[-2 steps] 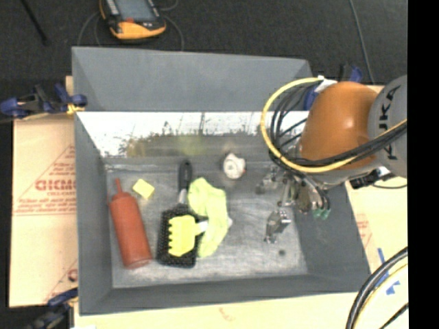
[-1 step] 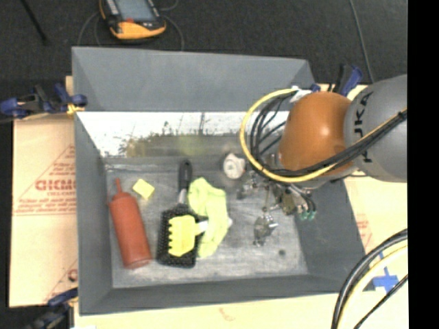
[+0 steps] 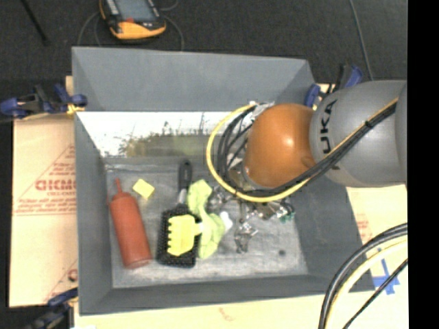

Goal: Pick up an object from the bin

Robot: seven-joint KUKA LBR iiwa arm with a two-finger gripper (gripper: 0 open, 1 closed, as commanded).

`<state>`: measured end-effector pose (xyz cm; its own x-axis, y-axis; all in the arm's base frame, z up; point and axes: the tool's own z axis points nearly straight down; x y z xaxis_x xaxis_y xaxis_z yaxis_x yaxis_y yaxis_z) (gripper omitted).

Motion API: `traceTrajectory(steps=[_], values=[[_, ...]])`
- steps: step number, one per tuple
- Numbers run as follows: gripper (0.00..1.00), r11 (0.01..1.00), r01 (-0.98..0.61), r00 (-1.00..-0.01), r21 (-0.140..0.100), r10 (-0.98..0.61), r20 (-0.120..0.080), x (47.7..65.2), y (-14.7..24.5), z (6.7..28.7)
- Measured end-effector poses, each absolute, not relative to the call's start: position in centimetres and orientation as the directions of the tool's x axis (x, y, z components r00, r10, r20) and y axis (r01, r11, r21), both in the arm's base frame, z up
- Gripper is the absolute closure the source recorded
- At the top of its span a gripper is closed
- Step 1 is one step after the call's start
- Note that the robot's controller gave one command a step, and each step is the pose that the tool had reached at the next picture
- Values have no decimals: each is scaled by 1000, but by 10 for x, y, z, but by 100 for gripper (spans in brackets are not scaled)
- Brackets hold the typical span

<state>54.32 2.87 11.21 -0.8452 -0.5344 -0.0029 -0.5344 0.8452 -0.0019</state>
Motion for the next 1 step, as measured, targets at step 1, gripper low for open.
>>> traceTrajectory(steps=[1], values=[[0,877,-480,-877,1,-480,-1,520,42,120]])
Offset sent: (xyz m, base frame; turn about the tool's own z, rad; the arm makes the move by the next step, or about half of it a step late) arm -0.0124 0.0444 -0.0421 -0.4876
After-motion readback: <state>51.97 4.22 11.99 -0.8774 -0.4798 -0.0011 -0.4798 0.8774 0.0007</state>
